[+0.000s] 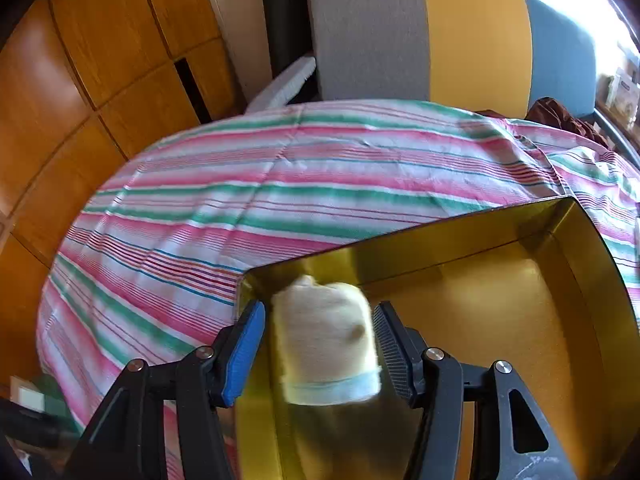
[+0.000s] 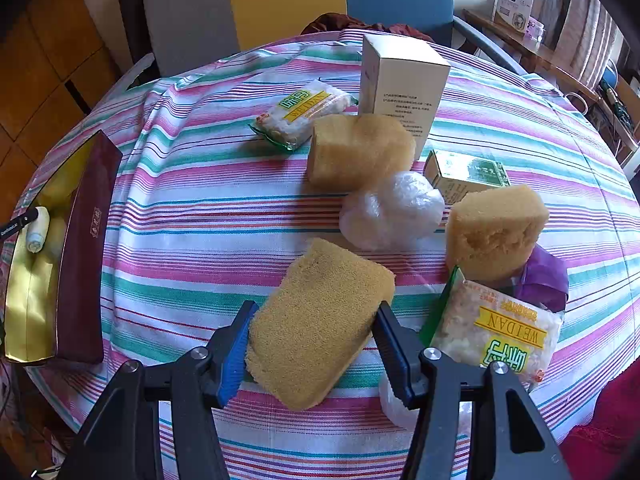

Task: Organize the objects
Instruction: 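Carry the sock roll into the gold tray and release it with the left tool, then grasp the yellow sponge and place it in the tray beside the sock with the right tool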

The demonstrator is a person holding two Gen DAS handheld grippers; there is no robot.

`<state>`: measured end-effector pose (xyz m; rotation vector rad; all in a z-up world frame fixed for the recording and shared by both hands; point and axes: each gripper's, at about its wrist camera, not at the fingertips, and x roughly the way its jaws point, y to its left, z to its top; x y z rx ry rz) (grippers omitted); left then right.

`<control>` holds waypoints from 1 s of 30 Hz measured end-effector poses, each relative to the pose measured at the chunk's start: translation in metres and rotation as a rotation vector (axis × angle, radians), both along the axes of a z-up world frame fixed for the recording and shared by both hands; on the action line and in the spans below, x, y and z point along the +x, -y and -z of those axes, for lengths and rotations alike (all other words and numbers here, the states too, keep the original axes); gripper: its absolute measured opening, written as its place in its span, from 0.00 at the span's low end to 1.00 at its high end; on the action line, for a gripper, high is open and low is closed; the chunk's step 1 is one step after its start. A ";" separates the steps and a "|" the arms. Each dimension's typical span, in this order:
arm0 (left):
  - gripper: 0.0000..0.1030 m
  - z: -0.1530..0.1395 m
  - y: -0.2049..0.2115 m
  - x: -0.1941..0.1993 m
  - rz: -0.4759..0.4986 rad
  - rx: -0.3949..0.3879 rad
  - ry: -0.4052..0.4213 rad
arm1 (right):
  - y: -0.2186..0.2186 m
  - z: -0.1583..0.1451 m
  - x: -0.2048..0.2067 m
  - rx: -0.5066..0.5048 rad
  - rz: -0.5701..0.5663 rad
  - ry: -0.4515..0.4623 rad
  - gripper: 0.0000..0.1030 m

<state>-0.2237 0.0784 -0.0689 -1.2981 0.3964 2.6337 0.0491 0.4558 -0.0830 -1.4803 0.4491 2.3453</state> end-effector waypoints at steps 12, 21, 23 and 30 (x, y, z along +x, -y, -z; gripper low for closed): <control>0.74 -0.041 0.043 0.091 -0.101 0.184 -0.065 | 0.007 -0.001 -0.002 0.046 -0.023 0.002 0.56; 0.79 -0.037 0.040 0.148 -0.079 0.236 -0.048 | 0.020 -0.017 -0.003 0.095 -0.060 -0.074 0.54; 0.79 -0.038 0.040 0.153 -0.073 0.225 -0.059 | 0.025 -0.022 -0.004 0.097 -0.066 -0.089 0.54; 0.79 -0.039 0.045 0.163 -0.067 0.214 -0.083 | 0.054 -0.045 -0.013 0.085 -0.121 -0.165 0.54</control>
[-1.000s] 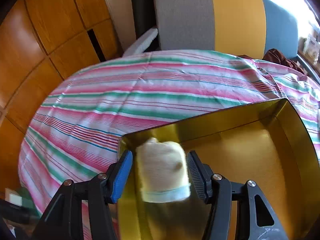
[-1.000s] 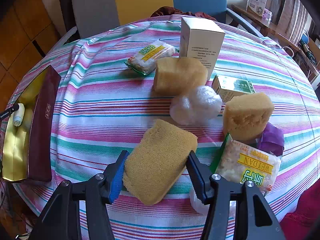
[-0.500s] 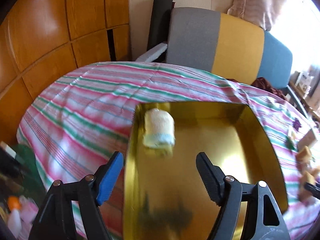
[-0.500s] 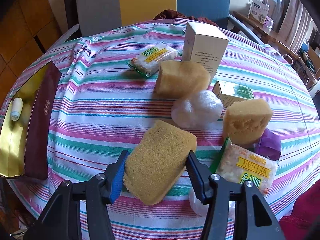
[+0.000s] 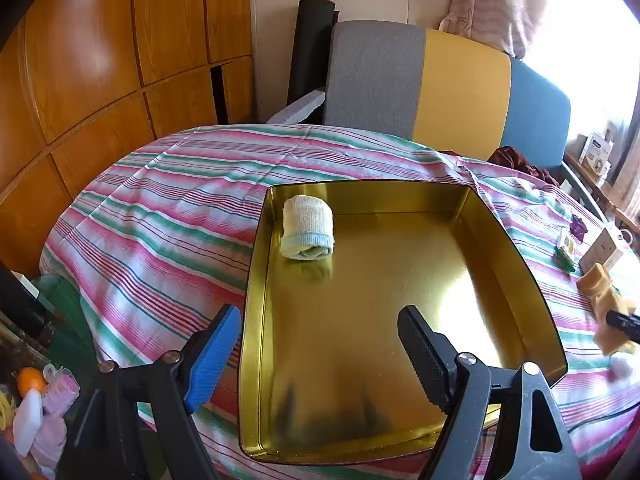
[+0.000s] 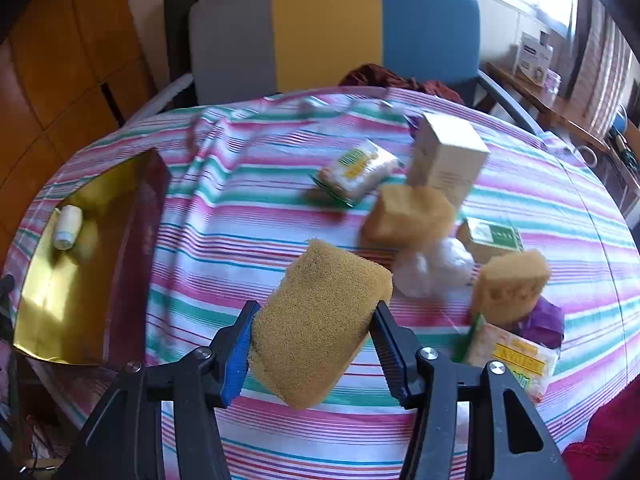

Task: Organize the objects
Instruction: 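Grasp the yellow sponge and place it in the tray beside the sock with the right tool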

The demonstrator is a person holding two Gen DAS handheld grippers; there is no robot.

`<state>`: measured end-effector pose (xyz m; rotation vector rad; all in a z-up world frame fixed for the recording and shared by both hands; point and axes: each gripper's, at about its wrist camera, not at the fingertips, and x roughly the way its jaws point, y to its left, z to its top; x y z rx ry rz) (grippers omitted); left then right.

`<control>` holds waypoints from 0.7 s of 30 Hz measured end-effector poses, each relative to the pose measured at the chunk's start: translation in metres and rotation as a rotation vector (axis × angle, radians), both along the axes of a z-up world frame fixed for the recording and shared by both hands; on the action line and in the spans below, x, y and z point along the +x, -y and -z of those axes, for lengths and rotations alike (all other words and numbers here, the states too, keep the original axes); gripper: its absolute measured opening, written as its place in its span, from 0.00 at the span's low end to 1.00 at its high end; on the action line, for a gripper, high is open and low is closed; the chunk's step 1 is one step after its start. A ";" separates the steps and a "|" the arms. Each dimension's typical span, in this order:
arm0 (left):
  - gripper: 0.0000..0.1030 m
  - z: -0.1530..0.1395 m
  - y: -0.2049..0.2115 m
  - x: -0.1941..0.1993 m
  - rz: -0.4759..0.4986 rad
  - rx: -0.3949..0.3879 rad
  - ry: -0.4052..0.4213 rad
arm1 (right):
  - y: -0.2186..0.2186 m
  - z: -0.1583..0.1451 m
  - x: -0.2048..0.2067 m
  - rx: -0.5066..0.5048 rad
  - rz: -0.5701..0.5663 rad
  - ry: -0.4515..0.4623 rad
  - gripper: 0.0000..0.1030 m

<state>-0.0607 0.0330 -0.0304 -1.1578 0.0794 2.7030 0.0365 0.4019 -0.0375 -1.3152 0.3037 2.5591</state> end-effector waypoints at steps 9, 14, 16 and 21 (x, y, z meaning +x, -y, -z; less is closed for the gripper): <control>0.79 -0.001 0.010 0.002 -0.005 0.002 -0.005 | 0.075 -0.039 -0.030 -0.043 -0.214 -0.129 0.54; 0.79 0.003 0.020 0.001 -0.024 0.000 0.009 | 0.122 -0.045 -0.056 -0.065 -0.335 -0.140 0.54; 0.79 0.004 0.025 0.000 -0.032 -0.001 0.014 | 0.136 -0.043 -0.062 -0.072 -0.366 -0.135 0.54; 0.79 0.011 0.034 -0.001 -0.050 0.001 0.040 | 0.163 -0.037 -0.077 -0.103 -0.424 -0.121 0.54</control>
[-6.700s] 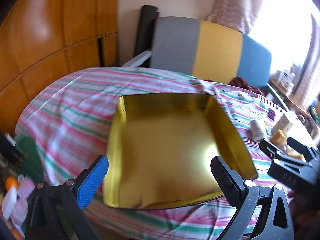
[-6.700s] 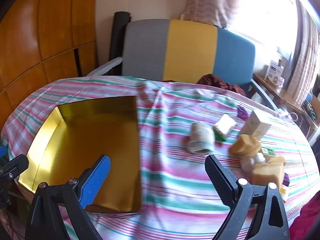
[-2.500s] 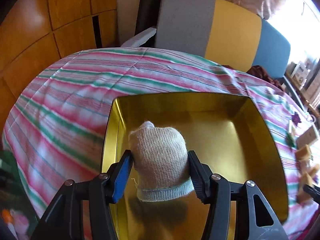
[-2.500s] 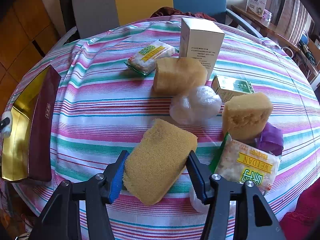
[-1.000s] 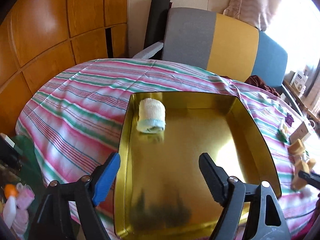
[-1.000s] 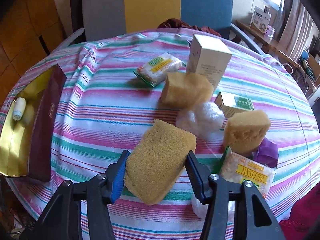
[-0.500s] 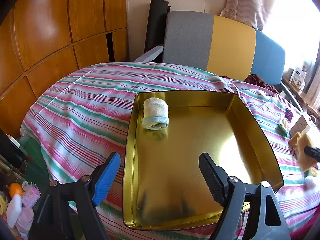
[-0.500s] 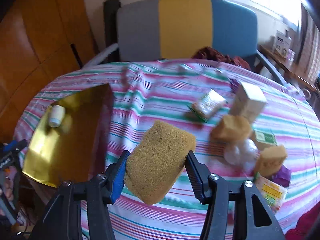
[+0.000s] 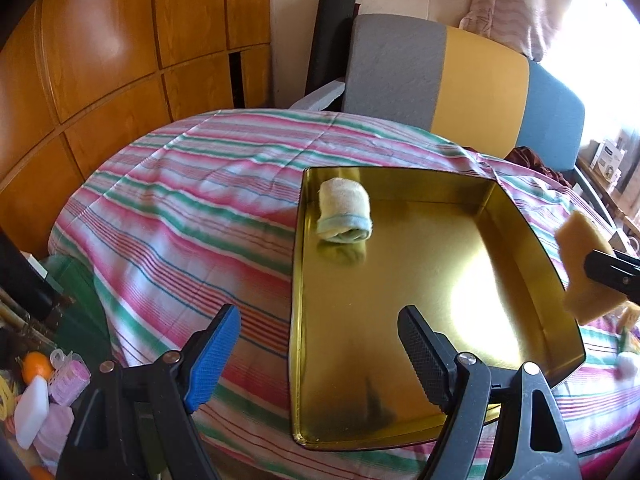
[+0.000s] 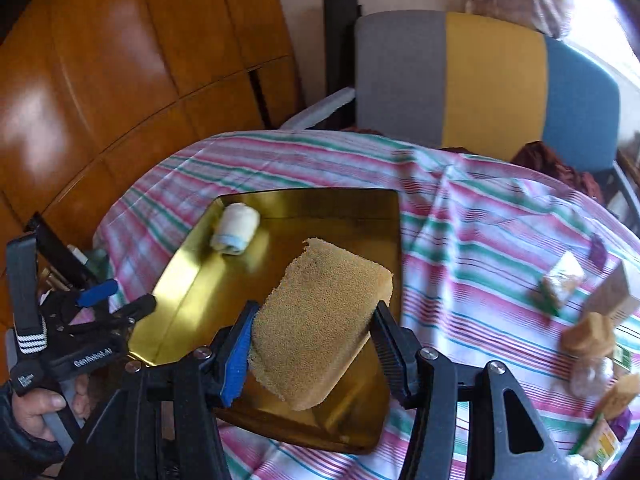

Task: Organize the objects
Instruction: 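Grasp the yellow sponge and place it in the tray beside the sock with the right tool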

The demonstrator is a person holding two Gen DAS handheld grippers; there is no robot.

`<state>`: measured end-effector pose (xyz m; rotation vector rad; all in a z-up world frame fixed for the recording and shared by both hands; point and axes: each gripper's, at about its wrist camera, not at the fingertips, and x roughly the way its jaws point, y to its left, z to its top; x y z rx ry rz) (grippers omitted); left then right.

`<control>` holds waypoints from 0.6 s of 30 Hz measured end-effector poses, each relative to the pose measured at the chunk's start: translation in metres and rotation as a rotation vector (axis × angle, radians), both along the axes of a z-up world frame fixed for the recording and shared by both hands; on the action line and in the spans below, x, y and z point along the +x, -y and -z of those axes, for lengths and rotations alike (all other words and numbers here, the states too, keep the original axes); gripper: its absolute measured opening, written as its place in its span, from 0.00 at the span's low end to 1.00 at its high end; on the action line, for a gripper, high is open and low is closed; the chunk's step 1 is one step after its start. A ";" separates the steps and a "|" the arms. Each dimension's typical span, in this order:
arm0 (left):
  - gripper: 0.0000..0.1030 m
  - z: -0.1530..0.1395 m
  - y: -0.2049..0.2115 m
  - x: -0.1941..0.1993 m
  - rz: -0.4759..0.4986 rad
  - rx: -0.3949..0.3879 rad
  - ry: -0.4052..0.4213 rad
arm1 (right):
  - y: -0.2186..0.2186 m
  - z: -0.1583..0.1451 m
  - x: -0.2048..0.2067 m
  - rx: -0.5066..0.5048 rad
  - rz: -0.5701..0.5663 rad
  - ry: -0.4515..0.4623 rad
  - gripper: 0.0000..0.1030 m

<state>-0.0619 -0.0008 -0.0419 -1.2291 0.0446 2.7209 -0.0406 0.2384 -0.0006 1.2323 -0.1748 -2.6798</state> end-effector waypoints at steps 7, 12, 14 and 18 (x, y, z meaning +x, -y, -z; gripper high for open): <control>0.83 -0.002 0.021 -0.002 -0.023 0.049 0.022 | 0.035 0.015 -0.025 -0.034 -0.076 0.053 0.54; 0.83 -0.007 0.048 -0.002 -0.079 0.038 0.012 | 0.077 0.029 -0.050 -0.027 -0.145 0.088 0.54; 0.84 -0.007 0.057 -0.002 -0.099 0.044 0.014 | 0.094 0.035 -0.061 -0.008 -0.168 0.097 0.55; 0.84 -0.001 0.075 -0.002 -0.142 0.064 0.029 | 0.120 0.052 -0.088 -0.012 -0.182 0.147 0.56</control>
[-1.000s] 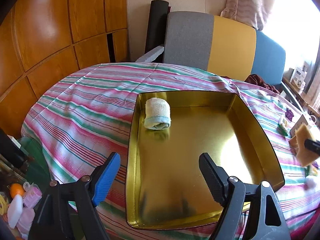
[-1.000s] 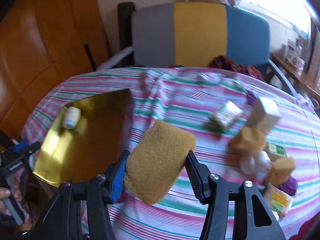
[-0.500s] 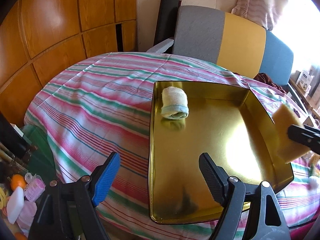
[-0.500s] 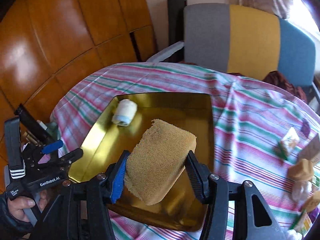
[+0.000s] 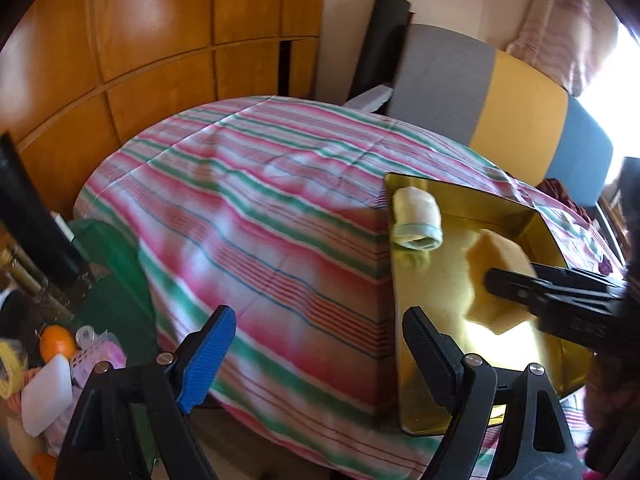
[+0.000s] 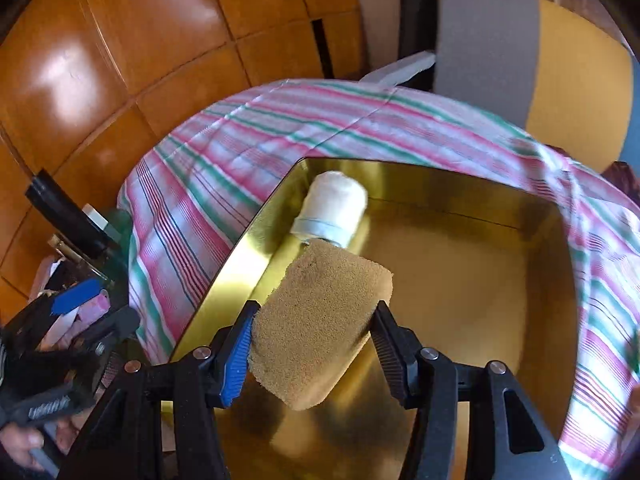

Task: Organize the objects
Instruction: 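Grasp the yellow sponge and place it in the tray beside the sock with the right tool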

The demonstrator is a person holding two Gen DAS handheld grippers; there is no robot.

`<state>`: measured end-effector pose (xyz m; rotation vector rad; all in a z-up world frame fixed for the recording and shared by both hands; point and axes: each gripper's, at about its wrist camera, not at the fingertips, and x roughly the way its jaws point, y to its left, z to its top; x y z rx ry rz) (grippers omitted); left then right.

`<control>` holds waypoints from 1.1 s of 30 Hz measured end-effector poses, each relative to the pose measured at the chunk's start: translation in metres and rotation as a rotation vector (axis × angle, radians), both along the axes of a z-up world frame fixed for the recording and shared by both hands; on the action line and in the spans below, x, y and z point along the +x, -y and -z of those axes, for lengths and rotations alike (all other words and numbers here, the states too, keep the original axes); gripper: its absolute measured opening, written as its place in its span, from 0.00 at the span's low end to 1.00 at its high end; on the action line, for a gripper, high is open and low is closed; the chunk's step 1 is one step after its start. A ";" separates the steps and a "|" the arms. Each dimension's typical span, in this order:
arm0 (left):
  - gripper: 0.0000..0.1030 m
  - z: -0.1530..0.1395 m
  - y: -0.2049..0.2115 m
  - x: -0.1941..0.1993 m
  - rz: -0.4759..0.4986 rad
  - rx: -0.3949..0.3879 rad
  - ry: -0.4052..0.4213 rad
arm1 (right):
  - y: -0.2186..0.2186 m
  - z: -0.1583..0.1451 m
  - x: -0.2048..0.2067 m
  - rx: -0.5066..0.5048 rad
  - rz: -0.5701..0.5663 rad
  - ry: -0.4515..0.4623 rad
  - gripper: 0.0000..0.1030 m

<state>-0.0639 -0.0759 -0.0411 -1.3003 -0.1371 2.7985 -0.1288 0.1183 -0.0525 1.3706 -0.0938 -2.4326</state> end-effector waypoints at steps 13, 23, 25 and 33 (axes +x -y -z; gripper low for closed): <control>0.84 0.013 0.013 -0.003 -0.034 0.043 0.027 | 0.005 0.002 -0.022 -0.254 0.032 0.062 0.80; 0.86 0.005 0.005 0.004 -0.014 0.020 -0.010 | -0.017 -0.022 0.022 -0.137 0.056 -0.043 0.80; 0.86 0.003 0.001 0.006 -0.004 0.014 -0.015 | -0.025 -0.023 0.031 -0.106 0.080 -0.056 0.80; 0.86 -0.003 -0.020 0.014 0.046 -0.021 -0.041 | -0.060 -0.031 0.065 0.003 0.168 -0.131 0.80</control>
